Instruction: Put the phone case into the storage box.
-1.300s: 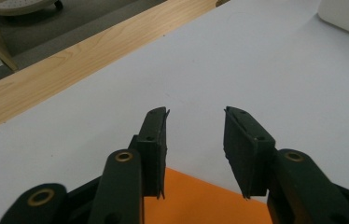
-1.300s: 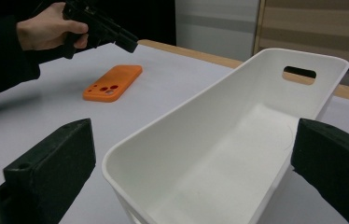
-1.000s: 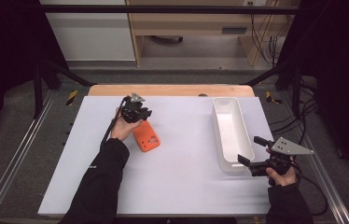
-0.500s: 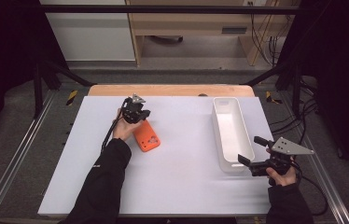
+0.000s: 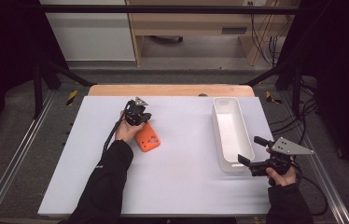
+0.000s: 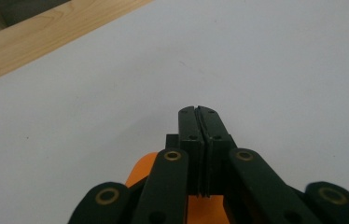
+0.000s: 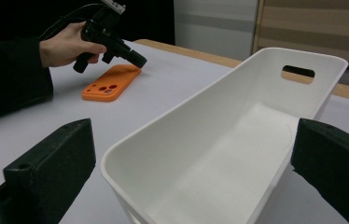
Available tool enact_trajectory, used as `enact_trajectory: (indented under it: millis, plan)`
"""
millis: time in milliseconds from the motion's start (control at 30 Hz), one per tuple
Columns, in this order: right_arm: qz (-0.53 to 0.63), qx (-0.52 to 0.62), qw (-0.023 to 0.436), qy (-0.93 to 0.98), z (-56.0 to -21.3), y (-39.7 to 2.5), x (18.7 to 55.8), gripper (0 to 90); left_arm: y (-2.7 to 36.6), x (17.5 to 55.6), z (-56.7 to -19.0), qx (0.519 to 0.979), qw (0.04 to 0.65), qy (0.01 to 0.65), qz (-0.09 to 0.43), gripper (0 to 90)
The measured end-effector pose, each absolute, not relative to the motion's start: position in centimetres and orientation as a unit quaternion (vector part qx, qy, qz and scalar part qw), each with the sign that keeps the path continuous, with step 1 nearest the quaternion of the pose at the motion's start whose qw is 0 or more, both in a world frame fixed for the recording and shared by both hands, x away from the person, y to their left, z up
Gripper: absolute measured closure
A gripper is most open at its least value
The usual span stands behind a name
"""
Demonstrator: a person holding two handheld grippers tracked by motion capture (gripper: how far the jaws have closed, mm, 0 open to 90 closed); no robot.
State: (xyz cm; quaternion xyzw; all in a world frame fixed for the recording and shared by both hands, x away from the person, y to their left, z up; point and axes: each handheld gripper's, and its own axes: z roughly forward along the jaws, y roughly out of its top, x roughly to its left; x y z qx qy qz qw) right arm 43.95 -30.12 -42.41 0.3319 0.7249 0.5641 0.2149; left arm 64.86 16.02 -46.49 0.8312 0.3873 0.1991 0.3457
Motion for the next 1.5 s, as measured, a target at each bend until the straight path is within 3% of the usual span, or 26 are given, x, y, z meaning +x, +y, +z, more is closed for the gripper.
enact_trajectory:
  millis: [1500]
  plan:
    - [0.566, 0.332, 0.216, 0.723, -42.3, -30.2, 43.8, 0.4, 17.2, 63.6, -46.7, 0.841, 0.308, 0.390, 0.214, 90.0]
